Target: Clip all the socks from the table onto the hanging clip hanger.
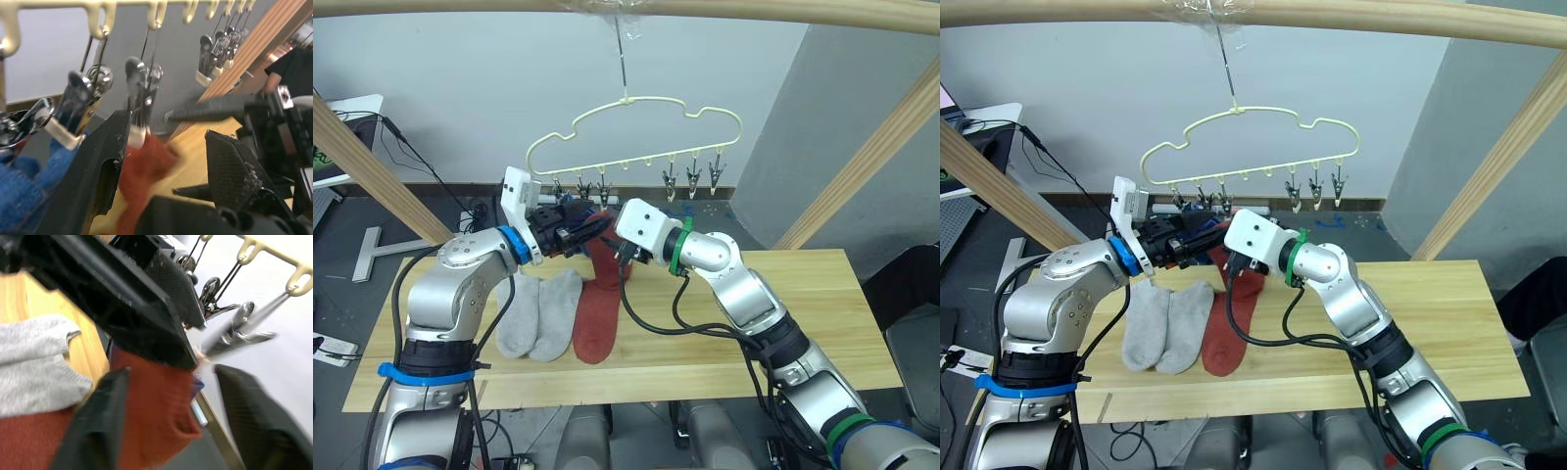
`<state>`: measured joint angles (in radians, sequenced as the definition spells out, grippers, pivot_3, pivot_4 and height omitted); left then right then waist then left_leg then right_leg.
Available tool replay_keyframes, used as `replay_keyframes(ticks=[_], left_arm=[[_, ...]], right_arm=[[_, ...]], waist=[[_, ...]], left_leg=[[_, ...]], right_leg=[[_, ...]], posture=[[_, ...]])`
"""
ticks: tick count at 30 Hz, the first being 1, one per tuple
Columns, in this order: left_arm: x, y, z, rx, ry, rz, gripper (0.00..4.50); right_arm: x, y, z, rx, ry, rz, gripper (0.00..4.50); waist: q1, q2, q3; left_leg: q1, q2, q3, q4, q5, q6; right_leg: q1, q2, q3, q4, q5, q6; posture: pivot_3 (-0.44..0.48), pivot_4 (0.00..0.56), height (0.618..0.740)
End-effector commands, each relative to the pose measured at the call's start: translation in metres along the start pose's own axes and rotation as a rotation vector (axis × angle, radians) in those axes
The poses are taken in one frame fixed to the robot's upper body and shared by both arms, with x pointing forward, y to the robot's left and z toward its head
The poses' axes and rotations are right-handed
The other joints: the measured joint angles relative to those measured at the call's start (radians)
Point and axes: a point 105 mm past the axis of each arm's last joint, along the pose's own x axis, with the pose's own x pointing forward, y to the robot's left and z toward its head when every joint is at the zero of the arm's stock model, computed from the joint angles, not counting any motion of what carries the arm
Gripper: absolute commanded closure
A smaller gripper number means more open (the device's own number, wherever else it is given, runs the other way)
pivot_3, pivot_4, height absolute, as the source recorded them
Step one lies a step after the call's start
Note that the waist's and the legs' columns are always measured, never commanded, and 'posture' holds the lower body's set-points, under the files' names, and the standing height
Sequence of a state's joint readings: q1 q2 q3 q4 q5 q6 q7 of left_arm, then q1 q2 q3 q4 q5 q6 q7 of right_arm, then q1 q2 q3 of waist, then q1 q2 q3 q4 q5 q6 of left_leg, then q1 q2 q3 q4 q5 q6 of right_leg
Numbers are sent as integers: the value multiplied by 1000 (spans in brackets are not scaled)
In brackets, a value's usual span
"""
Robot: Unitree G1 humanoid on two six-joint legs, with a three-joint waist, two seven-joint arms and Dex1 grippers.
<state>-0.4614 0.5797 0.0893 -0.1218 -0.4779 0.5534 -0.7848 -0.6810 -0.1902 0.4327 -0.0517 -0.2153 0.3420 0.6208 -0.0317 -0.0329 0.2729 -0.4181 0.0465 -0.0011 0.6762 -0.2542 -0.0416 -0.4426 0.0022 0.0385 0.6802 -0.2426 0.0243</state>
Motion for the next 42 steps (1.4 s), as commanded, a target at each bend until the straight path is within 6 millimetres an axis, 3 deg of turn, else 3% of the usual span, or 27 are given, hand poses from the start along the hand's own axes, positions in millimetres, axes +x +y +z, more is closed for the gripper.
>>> replay_keyframes(ticks=[1,7,14,18,22,33,42], left_arm=[[-10,-15,4,159,0,-78,1697],[-22,-39,-14,335,41,-263,1697],[-20,-51,0,298,-22,-367,1697],[-15,-46,6,300,-28,-359,1697],[-12,-44,15,296,-66,-350,1697],[-8,-37,16,338,-54,-321,1697],[-5,-33,25,327,-73,-302,1697]], right_arm=[[-16,8,13,-38,-37,22,1217],[-60,5,2,90,21,-72,1217],[-87,-34,14,292,7,-353,1217],[-84,-48,21,402,-43,-420,1217],[-80,-56,19,465,-46,-467,2102],[-58,-69,4,589,13,-496,2102],[-41,-74,5,612,8,-482,2102]], waist=[[0,0,0],[5,0,0],[2,0,0],[-1,0,0],[-1,0,0],[-1,0,0],[-1,0,0]], left_leg=[[0,0,0,0,0,0],[0,0,0,-1,0,0],[1,0,1,0,0,0],[1,1,0,0,0,0],[-1,1,0,0,0,0],[-1,0,1,0,0,0],[-1,0,1,0,0,0]], right_leg=[[0,0,0,0,0,0],[-1,-1,0,0,-1,-1],[0,0,0,0,-2,2],[0,1,0,1,-2,2],[-1,1,0,0,-1,2],[-1,1,0,1,1,-2],[-2,1,0,0,1,-3]], posture=[[10,245,711],[6,241,711],[-16,234,711],[-17,225,711],[-12,219,711],[-4,208,711],[-4,208,711]])
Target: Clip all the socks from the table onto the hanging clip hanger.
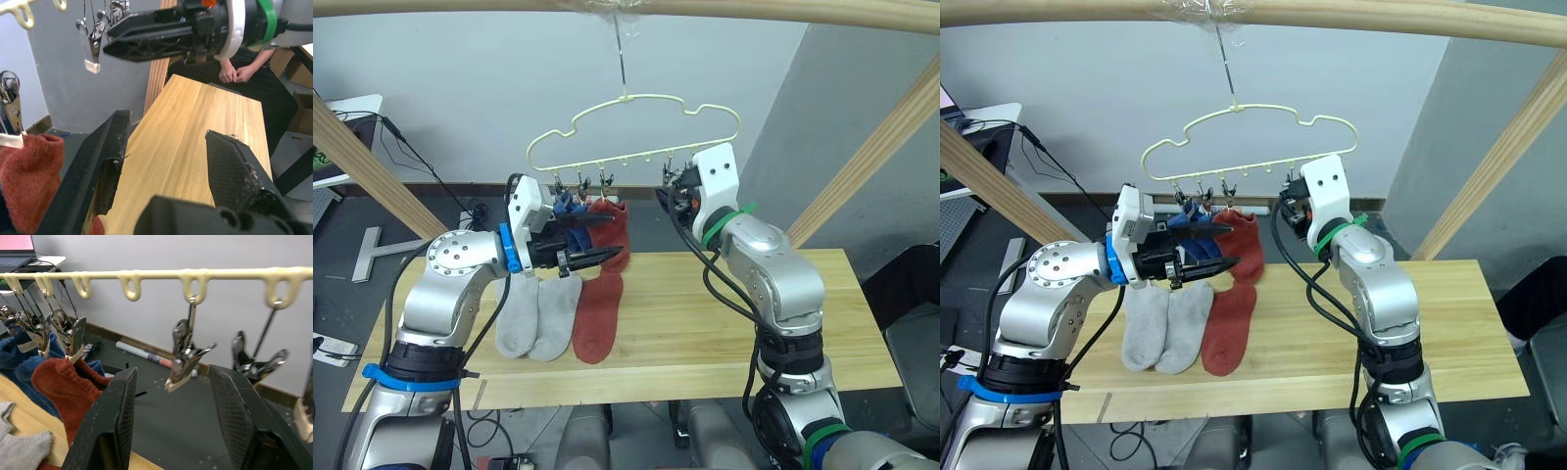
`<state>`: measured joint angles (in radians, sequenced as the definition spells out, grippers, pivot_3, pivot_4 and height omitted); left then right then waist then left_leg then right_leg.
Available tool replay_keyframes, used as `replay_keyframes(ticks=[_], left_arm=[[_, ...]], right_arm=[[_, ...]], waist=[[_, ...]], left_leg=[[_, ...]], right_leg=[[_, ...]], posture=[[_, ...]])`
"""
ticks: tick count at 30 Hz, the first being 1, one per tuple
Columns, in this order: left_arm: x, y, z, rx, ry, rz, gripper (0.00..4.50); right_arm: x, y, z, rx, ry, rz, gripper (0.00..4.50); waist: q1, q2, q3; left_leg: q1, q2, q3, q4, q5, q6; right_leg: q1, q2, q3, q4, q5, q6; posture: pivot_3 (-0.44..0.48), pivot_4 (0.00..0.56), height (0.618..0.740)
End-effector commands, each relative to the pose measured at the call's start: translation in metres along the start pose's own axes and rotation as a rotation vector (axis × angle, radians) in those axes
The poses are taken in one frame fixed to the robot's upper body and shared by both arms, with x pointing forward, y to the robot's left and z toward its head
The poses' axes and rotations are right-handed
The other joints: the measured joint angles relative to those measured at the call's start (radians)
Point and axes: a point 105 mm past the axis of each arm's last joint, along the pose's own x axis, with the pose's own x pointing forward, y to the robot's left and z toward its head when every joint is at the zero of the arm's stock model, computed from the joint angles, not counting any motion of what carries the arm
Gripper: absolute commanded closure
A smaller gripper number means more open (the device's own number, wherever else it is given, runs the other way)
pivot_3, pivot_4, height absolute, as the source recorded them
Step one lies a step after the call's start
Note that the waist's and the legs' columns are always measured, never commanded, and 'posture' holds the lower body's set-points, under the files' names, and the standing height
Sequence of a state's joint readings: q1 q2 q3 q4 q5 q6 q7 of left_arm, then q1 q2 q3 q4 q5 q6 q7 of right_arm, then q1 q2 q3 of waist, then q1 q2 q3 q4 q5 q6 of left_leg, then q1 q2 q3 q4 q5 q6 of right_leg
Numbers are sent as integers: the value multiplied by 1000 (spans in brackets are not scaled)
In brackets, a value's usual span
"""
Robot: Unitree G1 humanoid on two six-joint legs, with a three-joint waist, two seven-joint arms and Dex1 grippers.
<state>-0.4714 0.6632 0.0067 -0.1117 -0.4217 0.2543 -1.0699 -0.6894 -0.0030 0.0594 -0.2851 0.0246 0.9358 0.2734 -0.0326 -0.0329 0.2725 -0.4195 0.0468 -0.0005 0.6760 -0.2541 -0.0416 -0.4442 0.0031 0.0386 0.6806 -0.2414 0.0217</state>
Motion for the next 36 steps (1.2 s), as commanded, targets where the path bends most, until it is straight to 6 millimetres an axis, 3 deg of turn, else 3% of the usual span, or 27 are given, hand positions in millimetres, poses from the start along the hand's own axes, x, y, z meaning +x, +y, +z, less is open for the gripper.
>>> replay_keyframes(ticks=[1,10,36], left_arm=[[0,2,11,30,-30,9,1697],[3,2,14,38,-32,11,1697],[6,2,17,32,-43,26,1697]], right_arm=[[3,3,16,-6,-65,6,2102],[18,2,21,-21,-89,-6,2102],[27,13,31,40,-156,33,2102]], waist=[[0,0,0],[0,0,0],[1,0,0]], left_leg=[[0,0,0,0,0,0],[0,0,0,0,0,0],[-1,0,0,0,0,0]], right_leg=[[0,0,0,0,0,0],[0,0,0,0,0,0],[-1,0,0,1,0,0]], posture=[[-4,208,711],[5,209,711],[17,216,711]])
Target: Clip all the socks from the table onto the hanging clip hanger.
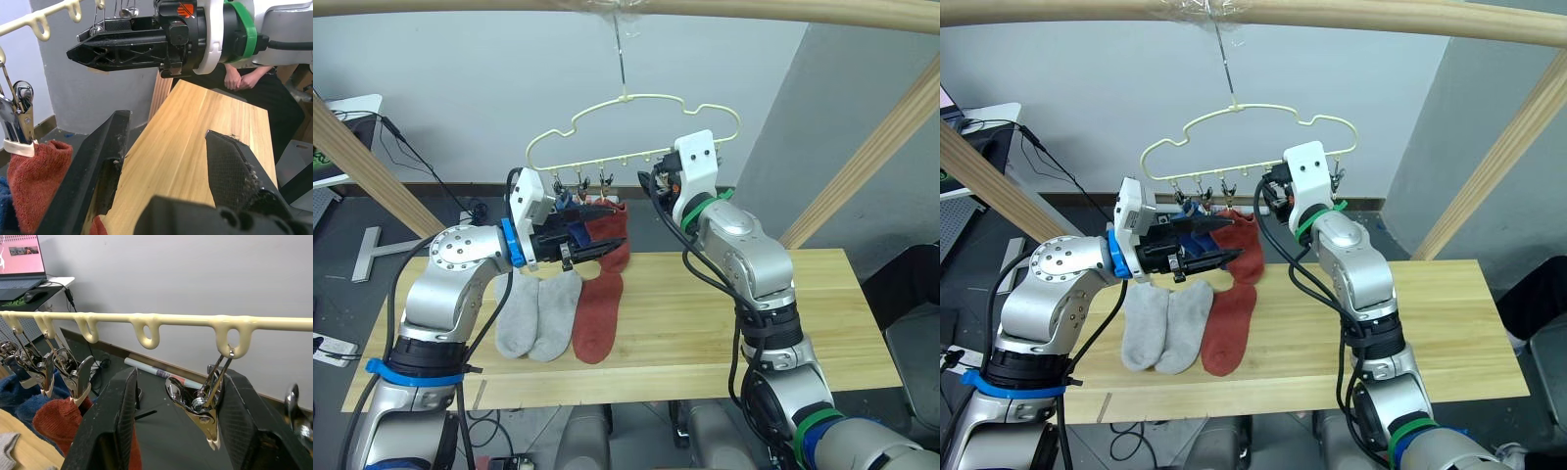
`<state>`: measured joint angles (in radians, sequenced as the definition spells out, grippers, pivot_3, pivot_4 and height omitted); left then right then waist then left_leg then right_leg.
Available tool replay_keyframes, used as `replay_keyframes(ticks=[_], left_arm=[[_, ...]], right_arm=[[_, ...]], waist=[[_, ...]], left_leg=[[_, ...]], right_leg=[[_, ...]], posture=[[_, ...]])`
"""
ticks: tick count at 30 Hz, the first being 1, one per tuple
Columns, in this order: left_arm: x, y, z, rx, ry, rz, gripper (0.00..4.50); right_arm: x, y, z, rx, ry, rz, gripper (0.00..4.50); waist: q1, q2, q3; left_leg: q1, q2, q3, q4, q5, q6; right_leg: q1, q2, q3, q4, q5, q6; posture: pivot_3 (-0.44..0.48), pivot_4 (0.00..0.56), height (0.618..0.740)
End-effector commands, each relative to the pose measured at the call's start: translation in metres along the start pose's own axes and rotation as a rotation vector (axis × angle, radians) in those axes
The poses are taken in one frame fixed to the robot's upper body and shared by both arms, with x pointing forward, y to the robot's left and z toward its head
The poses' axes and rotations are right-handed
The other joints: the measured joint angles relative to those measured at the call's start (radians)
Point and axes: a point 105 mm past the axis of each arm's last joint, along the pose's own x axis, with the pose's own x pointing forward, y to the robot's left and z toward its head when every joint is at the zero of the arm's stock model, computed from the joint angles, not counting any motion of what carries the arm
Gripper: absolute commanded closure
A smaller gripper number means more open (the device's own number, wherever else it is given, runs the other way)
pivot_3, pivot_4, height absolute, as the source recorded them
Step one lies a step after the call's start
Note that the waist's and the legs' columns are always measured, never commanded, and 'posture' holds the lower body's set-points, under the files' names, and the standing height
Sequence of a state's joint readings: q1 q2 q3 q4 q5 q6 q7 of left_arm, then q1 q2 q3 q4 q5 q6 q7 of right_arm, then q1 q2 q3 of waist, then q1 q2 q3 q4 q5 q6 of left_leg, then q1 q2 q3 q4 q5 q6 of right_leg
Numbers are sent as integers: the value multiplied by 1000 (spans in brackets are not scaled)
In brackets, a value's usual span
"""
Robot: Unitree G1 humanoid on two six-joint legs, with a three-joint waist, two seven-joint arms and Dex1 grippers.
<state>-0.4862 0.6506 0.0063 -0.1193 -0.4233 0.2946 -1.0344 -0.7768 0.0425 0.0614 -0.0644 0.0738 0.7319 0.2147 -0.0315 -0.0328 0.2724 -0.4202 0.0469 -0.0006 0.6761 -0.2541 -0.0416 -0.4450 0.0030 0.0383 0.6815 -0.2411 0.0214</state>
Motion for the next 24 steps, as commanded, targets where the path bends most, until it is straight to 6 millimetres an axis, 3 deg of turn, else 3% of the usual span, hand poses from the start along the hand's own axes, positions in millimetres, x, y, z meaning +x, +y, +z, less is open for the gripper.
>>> replay_keyframes(ticks=[1,5,8,12,15,19,21,24], left_arm=[[4,-3,15,56,-44,0,1697],[6,-4,12,64,-42,30,1697],[8,-5,8,81,-34,59,1697],[9,-11,-11,101,47,105,1697],[7,-15,-34,90,148,134,1149],[6,-29,-68,47,248,194,5],[4,-33,-80,34,285,222,0],[-5,-33,-117,-7,405,334,0]], right_arm=[[1,4,21,11,-79,11,2509],[3,3,22,30,-87,7,3770],[3,4,23,34,-91,8,4390],[4,4,24,38,-97,14,4407],[4,5,24,39,-99,17,4407],[4,6,26,41,-101,22,4407],[4,6,26,41,-101,23,4407],[3,6,25,42,-99,25,4407]], waist=[[0,0,0],[0,0,0],[0,0,0],[-1,0,0],[0,0,0],[-1,0,0],[-1,0,0],[0,0,0]], left_leg=[[0,0,0,0,0,0],[0,0,0,0,0,0],[0,0,0,0,0,0],[0,0,0,0,0,0],[0,0,0,0,0,0],[0,0,1,0,0,0],[0,0,0,0,0,0],[0,0,0,0,0,0]], right_leg=[[0,0,0,0,0,0],[0,0,0,0,0,0],[0,0,0,0,0,0],[0,0,0,0,0,0],[0,0,0,1,0,0],[0,0,1,1,0,0],[0,0,1,1,0,0],[-1,0,0,1,0,0]], posture=[[17,216,711],[18,218,711],[17,219,711],[16,221,711],[14,223,711],[11,225,711],[8,227,711],[8,227,711]])
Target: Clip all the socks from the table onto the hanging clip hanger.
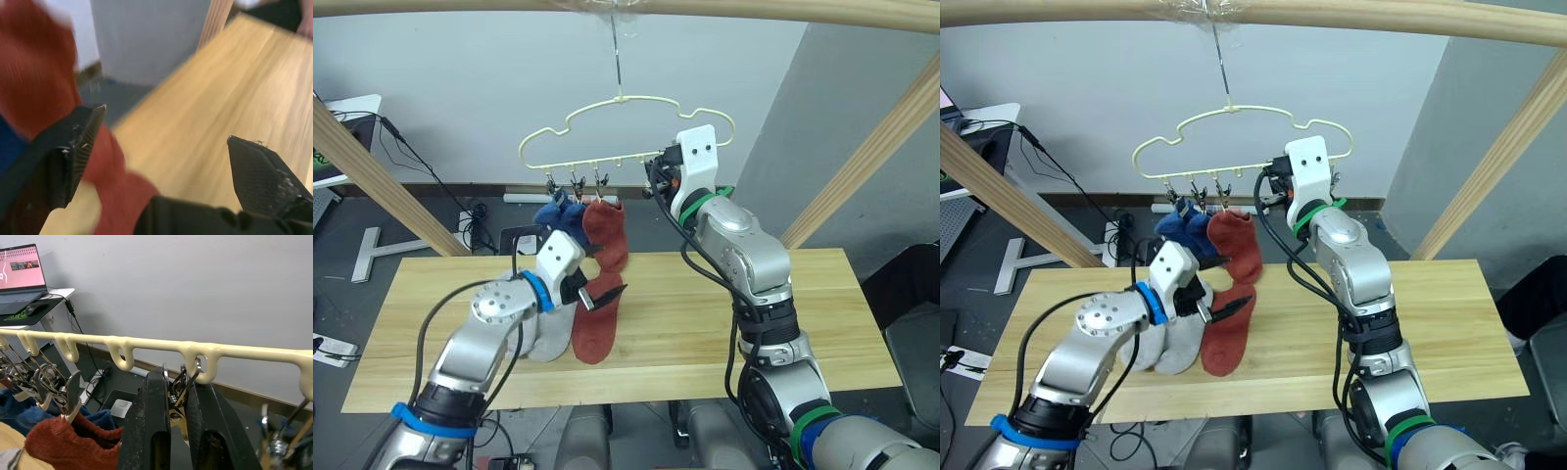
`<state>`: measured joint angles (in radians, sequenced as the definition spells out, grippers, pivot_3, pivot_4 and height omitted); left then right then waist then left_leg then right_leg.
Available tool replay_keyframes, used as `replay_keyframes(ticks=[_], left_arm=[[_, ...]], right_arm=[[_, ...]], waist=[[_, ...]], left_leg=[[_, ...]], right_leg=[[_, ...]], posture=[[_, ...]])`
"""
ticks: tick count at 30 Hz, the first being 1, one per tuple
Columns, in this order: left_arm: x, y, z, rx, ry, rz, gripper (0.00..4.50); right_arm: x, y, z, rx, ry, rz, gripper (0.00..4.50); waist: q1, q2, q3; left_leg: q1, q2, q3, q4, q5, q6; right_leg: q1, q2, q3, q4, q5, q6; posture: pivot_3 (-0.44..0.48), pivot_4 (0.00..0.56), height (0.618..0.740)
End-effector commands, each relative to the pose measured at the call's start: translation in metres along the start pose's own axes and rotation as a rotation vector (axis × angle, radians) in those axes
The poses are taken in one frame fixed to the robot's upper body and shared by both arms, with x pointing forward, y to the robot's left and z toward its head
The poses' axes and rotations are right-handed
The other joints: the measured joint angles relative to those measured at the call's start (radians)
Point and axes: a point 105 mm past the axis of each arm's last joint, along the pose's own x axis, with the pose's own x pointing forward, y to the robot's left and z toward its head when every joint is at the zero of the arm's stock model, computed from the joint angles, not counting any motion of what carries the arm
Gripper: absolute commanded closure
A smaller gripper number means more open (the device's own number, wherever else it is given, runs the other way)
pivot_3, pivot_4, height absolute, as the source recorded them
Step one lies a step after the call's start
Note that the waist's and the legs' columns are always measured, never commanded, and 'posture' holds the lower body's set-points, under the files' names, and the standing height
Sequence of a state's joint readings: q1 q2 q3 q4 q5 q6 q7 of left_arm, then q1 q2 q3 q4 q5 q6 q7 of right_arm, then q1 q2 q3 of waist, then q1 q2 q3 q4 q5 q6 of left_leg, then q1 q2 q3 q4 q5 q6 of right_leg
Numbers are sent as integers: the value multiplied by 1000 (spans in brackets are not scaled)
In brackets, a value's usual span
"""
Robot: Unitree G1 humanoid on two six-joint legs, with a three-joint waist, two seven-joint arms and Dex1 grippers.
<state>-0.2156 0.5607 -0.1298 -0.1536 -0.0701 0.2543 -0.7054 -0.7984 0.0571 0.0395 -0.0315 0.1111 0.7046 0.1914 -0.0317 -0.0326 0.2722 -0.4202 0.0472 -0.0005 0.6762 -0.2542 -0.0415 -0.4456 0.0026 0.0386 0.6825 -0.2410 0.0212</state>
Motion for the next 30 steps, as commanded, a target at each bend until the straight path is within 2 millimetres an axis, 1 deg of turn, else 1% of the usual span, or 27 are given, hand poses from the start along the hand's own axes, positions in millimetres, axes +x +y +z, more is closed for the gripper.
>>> replay_keyframes(ticks=[1,2,4,9,14,17,19,23,27,29,30], left_arm=[[5,-3,-31,-42,92,86,0],[8,-8,-40,-76,110,82,0],[12,-15,-54,-87,138,65,0],[22,-16,-68,-87,166,52,0],[31,-17,-83,-84,204,83,0],[31,-28,-90,-109,217,43,611],[28,-30,-94,-114,229,35,1206],[24,-28,-101,-130,242,47,2432],[18,-31,-111,-140,269,36,3666],[17,-32,-112,-139,263,35,4292],[17,-32,-111,-131,255,33,4499]], right_arm=[[-1,8,20,-2,-70,31,4407],[-1,9,20,-2,-69,33,4407],[-1,10,20,-3,-68,40,4407],[-1,12,20,-2,-66,47,4407],[-2,18,20,6,-67,70,4407],[-2,21,19,6,-63,77,4407],[-2,21,19,6,-62,79,4407],[-2,22,19,5,-60,80,4407],[-3,22,19,-1,-58,77,4407],[-3,21,19,-3,-55,76,4407],[-4,21,18,-4,-54,74,4407]], waist=[[0,0,0],[0,0,0],[0,0,0],[0,0,0],[-1,0,0],[-1,0,0],[-1,0,0],[-2,0,0],[-2,0,0],[-2,0,-1],[-2,0,-1]], left_leg=[[0,0,0,0,0,0],[0,0,0,0,0,0],[0,0,0,0,0,0],[0,0,0,0,0,0],[0,0,0,0,0,0],[0,0,0,0,0,0],[0,0,0,0,0,0],[1,0,0,0,0,0],[2,0,1,0,0,0],[2,0,1,0,0,0],[3,0,1,0,0,0]], right_leg=[[0,0,0,0,0,0],[0,0,0,0,0,0],[0,0,0,0,0,0],[0,0,-1,0,0,0],[0,-1,0,0,0,0],[0,-1,-1,1,0,0],[0,-1,-1,1,0,0],[0,-1,-1,1,0,0],[0,-1,0,2,0,0],[0,-1,0,3,0,0],[0,-1,0,3,0,0]], posture=[[3,231,711],[3,231,711],[-2,230,711],[-3,233,711],[-6,232,711],[-10,231,711],[-12,231,711],[-11,230,711],[-17,232,711],[-19,233,711],[-19,233,711]])
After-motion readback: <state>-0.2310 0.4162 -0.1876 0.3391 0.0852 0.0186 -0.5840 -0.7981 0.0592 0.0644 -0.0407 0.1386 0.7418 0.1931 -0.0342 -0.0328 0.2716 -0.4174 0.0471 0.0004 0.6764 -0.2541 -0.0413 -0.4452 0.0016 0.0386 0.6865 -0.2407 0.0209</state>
